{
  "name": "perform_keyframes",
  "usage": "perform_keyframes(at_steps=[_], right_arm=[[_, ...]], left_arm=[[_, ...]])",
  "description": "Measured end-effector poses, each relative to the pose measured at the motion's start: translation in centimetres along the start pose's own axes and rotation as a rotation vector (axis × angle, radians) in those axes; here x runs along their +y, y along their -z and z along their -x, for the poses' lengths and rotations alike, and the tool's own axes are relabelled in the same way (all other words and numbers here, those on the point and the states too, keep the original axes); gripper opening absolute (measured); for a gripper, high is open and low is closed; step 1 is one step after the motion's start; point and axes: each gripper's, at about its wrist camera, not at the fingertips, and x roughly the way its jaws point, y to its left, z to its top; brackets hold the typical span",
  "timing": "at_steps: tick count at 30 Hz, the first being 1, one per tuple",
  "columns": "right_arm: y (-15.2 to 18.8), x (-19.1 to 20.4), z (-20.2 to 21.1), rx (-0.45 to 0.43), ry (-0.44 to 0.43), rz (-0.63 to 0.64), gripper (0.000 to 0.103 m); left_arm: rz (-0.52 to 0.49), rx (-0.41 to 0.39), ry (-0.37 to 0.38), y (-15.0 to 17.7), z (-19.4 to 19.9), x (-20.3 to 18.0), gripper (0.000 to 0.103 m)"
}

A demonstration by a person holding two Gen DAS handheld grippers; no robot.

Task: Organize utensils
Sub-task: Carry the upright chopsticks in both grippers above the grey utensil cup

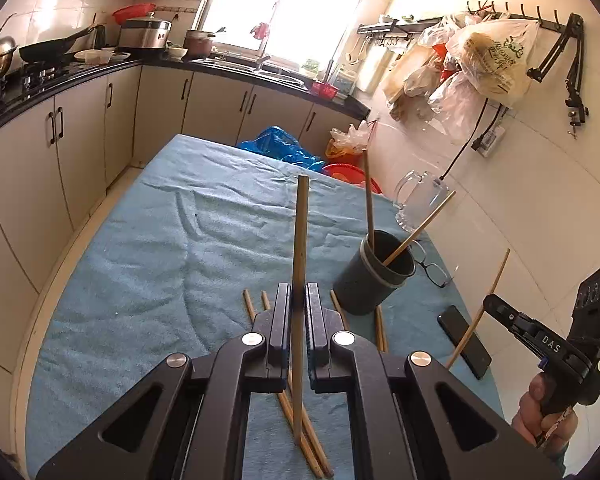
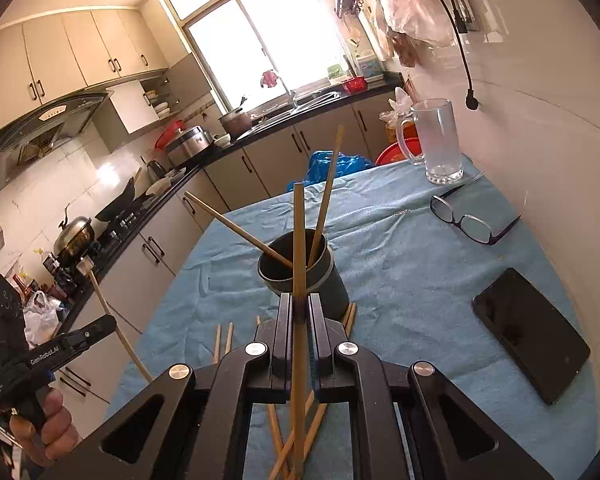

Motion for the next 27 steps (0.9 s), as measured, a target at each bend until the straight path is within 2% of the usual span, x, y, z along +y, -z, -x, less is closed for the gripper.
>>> perform_keyframes(at_steps=[27], right_arm=[[-1.7, -0.5, 1.2, -0.050, -0.013, -0.032, 0.007]], left_arm=[[-0.034, -0.020, 0.042, -1.8, 0.0, -2.1, 0.006]])
